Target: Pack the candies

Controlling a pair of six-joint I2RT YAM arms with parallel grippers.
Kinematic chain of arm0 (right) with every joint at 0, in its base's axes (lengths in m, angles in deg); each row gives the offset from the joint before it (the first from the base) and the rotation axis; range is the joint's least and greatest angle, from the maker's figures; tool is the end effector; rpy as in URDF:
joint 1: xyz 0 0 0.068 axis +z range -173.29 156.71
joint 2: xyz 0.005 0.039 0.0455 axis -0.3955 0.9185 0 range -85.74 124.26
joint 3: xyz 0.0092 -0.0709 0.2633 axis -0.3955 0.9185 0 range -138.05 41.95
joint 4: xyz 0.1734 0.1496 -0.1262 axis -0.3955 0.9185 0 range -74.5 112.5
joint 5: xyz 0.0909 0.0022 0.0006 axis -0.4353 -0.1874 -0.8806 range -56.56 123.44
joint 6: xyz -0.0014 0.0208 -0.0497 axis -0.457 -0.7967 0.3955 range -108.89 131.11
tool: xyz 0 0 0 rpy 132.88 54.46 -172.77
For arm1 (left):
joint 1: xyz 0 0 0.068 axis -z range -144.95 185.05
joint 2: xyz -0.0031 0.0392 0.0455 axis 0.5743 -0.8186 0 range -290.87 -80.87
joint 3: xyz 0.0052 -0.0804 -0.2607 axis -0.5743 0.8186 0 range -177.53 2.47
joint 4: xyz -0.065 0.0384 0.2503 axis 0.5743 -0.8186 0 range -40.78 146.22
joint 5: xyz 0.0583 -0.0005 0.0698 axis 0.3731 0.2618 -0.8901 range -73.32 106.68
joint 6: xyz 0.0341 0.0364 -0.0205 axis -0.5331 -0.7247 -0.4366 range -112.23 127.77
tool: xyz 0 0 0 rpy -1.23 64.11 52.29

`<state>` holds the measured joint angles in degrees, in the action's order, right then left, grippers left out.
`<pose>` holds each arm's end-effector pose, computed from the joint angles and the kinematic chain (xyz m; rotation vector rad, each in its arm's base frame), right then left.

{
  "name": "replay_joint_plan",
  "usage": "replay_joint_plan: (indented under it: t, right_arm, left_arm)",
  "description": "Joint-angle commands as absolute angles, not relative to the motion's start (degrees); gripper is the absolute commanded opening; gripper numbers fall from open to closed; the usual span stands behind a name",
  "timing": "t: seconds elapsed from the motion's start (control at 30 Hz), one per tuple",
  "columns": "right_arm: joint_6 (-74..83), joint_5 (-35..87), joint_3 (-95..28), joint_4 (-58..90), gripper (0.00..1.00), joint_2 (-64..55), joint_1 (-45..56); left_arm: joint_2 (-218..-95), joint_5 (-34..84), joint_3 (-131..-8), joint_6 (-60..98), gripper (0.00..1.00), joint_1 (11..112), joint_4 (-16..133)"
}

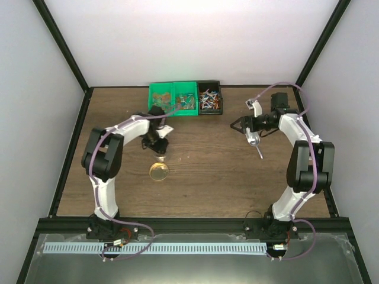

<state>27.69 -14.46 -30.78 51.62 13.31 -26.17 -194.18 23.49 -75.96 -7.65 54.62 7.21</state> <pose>0.3540 0.0087 0.2327 -0.5409 2.3307 0.9426 0.3485 -0.1284 0.1563 0.9211 2.8908 -0.1862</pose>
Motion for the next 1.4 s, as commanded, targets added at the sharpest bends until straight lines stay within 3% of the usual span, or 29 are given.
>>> replay_joint_plan:
  t: [0.0, 0.17, 0.37, 0.63, 0.83, 1.1, 1.37]
  right_arm:
    - [29.71, -13.46, -29.67, 52.47, 1.0, 9.92, -28.22]
    - [28.96, -10.1, -27.33, 49.92, 1.0, 7.08, -28.3]
    - [23.92, -3.65, -24.9, 43.32, 1.0, 4.22, -27.13]
    - [16.64, 4.13, -26.61, 30.52, 1.0, 5.51, -18.73]
    - [12.04, 13.24, -35.91, 25.14, 0.98, 15.02, -10.21]
    - [10.38, 26.14, -49.7, 20.25, 0.91, 29.88, -2.66]
    - [10.45, 28.1, -60.39, 20.18, 0.89, 41.19, -0.62]
  left_arm:
    - [-196.18, 23.81, -79.27, -2.38, 0.49, 61.6, 9.43]
    - [-199.01, 22.53, -83.94, -0.49, 0.54, 69.39, 10.28]
    - [-200.82, 24.37, -90.05, -0.08, 0.78, 72.93, 8.62]
    - [-196.66, 24.55, -93.34, -5.85, 0.97, 69.79, 3.85]
    - [-188.54, 31.51, -93.35, -5.69, 0.99, 59.78, 2.96]
    - [-180.89, 29.35, -88.73, -5.3, 0.99, 46.19, 3.09]
    - [-175.9, 28.86, -83.38, -4.74, 0.99, 44.02, 4.47]
